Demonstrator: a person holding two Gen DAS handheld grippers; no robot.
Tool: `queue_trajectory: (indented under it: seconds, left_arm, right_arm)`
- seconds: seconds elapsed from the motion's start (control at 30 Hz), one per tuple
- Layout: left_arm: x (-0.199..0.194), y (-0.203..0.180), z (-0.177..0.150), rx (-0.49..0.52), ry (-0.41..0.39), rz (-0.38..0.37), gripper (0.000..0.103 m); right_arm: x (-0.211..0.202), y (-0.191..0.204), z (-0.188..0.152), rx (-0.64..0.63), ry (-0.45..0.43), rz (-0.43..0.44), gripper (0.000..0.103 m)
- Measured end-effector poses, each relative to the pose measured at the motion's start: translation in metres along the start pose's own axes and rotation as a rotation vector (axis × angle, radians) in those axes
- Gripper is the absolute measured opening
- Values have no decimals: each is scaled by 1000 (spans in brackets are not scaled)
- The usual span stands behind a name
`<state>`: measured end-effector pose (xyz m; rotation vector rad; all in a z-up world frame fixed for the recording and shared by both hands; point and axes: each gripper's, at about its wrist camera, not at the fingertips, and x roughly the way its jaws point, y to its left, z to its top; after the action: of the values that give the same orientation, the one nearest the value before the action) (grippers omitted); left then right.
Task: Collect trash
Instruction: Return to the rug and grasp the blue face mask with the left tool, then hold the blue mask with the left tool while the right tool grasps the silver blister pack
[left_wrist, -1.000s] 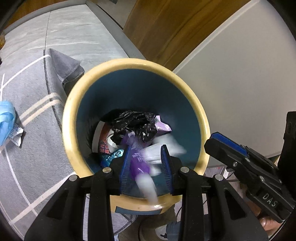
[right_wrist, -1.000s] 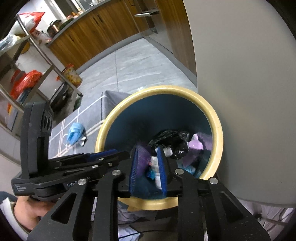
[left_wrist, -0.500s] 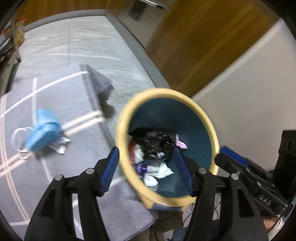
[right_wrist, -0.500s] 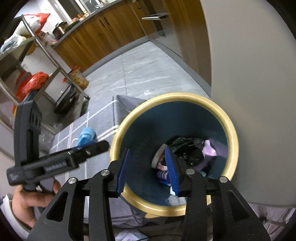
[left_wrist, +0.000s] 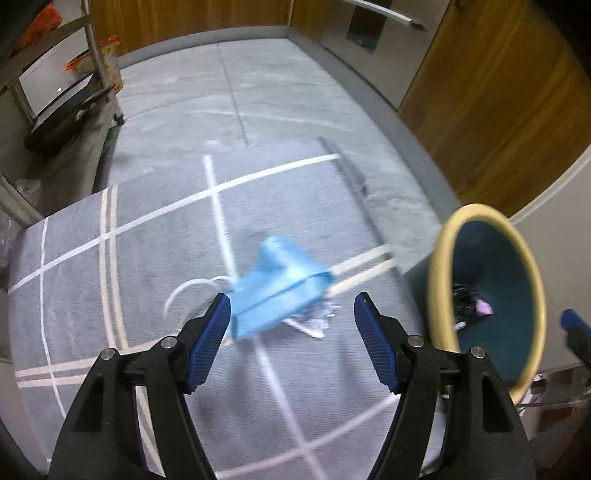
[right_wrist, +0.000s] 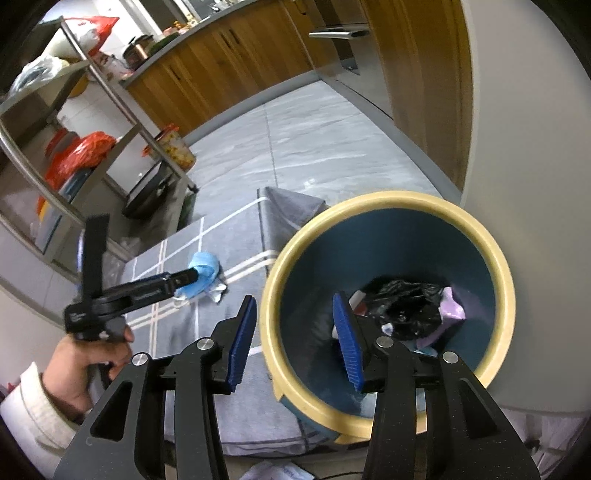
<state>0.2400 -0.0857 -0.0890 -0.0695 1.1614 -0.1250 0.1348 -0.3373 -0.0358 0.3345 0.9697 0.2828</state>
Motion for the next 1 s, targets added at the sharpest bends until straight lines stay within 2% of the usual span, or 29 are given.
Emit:
queue_trajectory:
  seconds: [0.1,0.17,0.3,0.4,0.63,1.0]
  left_arm:
    - [17,1,0,32,20,14,67]
    - [25,3,-2,44,28,16,60]
    - [33,11,-6,29,52,-22,26]
    - [24,17,-8,12,35,-50,14]
    - [-3,35,-12,-29,-8,-86,11]
    - [-39,102,-53,-157,-4,-135,11]
  right_arm:
    - [6,9,1,-14,10,0,45]
    - [11,16,3,-29,19,-3,45]
    - [23,31,6,-65,38,-7,45]
    - [34,43,7,-99,57,-11,45]
    - [63,84,5,-228,111,-3,45]
    - [140,142,-5,-452,213,-17,53]
